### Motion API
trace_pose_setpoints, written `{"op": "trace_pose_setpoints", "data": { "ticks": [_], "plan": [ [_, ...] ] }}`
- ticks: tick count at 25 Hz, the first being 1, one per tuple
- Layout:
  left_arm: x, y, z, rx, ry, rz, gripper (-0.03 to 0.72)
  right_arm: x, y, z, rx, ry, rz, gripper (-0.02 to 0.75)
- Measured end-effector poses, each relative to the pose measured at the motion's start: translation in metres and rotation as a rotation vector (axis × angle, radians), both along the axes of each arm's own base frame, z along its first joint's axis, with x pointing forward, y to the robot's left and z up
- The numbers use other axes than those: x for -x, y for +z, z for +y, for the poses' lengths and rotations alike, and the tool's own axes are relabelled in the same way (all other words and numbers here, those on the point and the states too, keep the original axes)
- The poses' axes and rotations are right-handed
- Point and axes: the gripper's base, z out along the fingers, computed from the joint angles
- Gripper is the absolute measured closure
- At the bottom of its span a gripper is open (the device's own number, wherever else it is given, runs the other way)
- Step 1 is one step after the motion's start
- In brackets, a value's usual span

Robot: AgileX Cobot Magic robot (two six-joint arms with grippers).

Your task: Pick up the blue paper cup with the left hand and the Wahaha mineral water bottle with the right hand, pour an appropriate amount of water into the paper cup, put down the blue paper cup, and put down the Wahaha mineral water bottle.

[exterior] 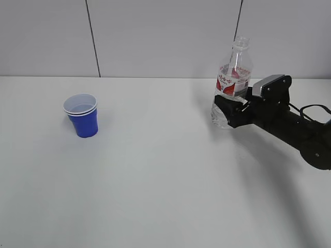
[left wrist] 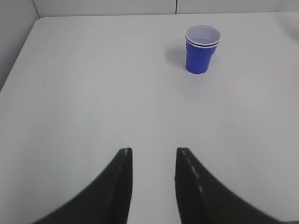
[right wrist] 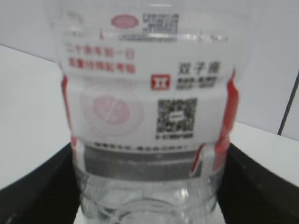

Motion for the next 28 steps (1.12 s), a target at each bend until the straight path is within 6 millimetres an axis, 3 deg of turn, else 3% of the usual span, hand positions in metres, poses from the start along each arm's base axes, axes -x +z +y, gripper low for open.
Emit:
{"op": "trace_pose_setpoints", "data": {
  "ticks": [9, 18, 24, 28],
  "plan": [
    [0.0, 0.0, 0.0, 0.0, 0.0, 0.0, 0.445, 0.015, -0.011, -0.003, 0.002, -0.038, 0.061, 0.135],
    [0.0, 0.0, 0.0, 0.0, 0.0, 0.0, 0.445, 0.033, -0.004, -0.007, 0.003, -0.095, 0.084, 0.135],
    [0.0, 0.0, 0.0, 0.0, 0.0, 0.0, 0.445, 0.054, -0.014, -0.008, 0.007, -0.097, 0.159, 0.135],
    [0.0, 0.0, 0.0, 0.0, 0.0, 0.0, 0.445, 0.073, -0.006, -0.008, 0.009, -0.098, 0.183, 0.136]
  ]
}}
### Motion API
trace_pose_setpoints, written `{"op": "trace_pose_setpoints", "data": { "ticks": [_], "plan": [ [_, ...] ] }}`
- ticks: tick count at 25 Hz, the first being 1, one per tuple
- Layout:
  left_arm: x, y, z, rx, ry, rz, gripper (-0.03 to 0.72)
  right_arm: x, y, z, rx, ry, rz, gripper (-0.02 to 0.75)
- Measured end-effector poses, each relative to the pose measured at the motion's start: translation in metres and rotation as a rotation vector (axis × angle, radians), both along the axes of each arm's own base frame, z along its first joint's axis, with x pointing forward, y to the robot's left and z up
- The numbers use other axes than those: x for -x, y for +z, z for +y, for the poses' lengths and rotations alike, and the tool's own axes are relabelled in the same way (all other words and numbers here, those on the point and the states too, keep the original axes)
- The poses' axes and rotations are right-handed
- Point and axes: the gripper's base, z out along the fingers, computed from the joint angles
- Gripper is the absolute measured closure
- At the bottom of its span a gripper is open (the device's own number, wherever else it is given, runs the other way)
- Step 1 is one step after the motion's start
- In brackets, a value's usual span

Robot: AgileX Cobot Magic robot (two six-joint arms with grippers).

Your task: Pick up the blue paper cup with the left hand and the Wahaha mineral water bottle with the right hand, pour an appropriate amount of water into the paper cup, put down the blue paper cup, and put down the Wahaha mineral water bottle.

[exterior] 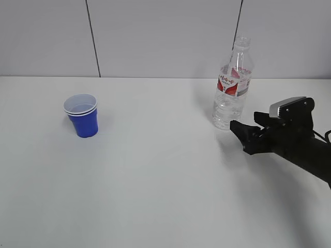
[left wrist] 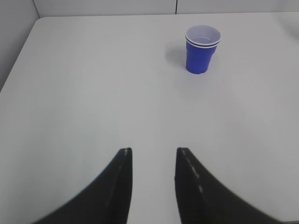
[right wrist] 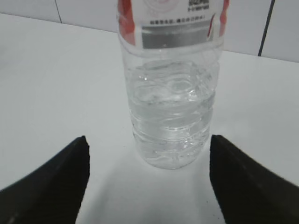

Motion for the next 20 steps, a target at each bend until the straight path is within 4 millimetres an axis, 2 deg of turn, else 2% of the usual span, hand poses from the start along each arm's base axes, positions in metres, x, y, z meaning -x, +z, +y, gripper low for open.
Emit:
{"op": "trace_pose_setpoints", "data": {
  "ticks": [4, 11, 15, 20],
  "plan": [
    [0.0, 0.0, 0.0, 0.0, 0.0, 0.0, 0.445, 0.016, 0.019, 0.0, 0.004, -0.002, -0.012, 0.141],
    [0.0, 0.0, 0.0, 0.0, 0.0, 0.0, 0.445, 0.039, 0.066, -0.003, -0.018, -0.039, -0.011, 0.143],
    [0.0, 0.0, 0.0, 0.0, 0.0, 0.0, 0.445, 0.051, 0.102, -0.005, -0.047, -0.073, -0.044, 0.143],
    [0.0, 0.0, 0.0, 0.0, 0.0, 0.0, 0.445, 0.073, 0.15, -0.012, 0.015, -0.14, -0.071, 0.144]
  ]
}}
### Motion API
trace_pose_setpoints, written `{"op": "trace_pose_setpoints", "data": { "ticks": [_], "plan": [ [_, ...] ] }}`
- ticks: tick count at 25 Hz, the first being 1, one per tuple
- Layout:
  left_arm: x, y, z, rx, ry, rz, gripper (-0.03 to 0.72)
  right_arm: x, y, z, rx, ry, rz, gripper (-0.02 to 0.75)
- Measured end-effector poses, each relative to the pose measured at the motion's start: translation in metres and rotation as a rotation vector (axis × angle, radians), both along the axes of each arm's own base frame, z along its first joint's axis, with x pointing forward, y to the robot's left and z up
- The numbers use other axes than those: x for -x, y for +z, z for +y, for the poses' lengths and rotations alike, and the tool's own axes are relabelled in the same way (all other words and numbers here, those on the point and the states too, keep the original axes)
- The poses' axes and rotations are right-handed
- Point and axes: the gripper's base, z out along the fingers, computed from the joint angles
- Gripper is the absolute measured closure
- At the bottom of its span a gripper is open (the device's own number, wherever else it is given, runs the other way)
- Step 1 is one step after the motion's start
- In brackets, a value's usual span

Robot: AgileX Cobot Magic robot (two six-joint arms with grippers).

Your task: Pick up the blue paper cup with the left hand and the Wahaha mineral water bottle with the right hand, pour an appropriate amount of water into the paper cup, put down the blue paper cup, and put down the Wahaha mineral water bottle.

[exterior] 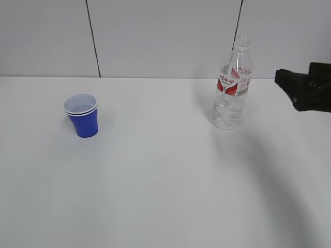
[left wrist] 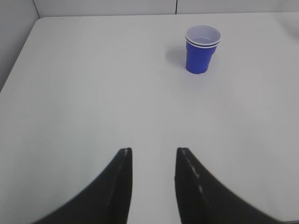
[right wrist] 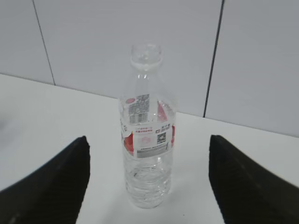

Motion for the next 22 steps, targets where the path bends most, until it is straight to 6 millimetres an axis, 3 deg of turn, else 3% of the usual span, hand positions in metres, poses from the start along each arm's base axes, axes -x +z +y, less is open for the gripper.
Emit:
{"op": "trace_pose_setpoints", "data": {
  "ticks": [8, 15, 22],
  "plan": [
    [0.0, 0.0, 0.0, 0.0, 0.0, 0.0, 0.445, 0.06, 0.067, -0.008, 0.064, -0.089, -0.063, 0.147],
    [0.0, 0.0, 0.0, 0.0, 0.0, 0.0, 0.445, 0.108, 0.093, -0.019, 0.15, -0.194, -0.121, 0.147],
    [0.0, 0.0, 0.0, 0.0, 0.0, 0.0, 0.445, 0.152, 0.107, -0.043, 0.195, -0.468, -0.155, 0.147]
  ]
}}
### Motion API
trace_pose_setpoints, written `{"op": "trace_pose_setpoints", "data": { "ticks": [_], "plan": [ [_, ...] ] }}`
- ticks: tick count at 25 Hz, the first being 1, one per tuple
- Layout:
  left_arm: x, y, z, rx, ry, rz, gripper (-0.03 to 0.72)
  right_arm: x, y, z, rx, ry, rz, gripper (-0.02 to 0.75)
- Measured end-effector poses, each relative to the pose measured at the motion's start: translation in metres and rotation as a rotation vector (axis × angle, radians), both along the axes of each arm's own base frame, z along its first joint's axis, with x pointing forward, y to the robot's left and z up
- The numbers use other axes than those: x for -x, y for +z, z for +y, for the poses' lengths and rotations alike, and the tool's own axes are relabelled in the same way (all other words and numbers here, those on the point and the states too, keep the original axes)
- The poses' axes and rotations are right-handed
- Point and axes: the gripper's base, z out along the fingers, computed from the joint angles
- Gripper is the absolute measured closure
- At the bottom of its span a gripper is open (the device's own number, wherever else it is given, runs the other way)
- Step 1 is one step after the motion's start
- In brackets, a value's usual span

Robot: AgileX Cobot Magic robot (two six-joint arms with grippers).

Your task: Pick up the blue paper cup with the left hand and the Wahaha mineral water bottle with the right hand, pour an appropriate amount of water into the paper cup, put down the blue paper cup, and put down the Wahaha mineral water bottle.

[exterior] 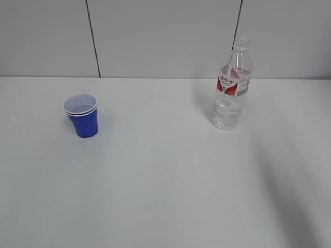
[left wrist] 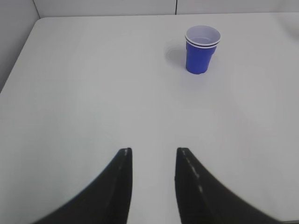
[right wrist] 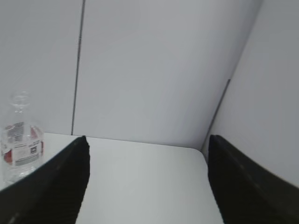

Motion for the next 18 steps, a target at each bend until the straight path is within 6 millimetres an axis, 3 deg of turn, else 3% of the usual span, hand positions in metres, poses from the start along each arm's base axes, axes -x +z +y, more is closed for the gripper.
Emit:
{"op": "trace_pose_setpoints", "data": {
  "ticks": [7, 14, 18],
  "plan": [
    [0.0, 0.0, 0.0, 0.0, 0.0, 0.0, 0.445, 0.034, 0.005, -0.015, -0.042, -0.167, -0.049, 0.148],
    [0.0, 0.0, 0.0, 0.0, 0.0, 0.0, 0.445, 0.066, 0.0, -0.027, 0.046, -0.316, 0.012, 0.15],
    [0.0, 0.0, 0.0, 0.0, 0.0, 0.0, 0.446, 0.066, -0.014, -0.023, -0.152, -0.286, 0.109, 0.149]
  ]
}}
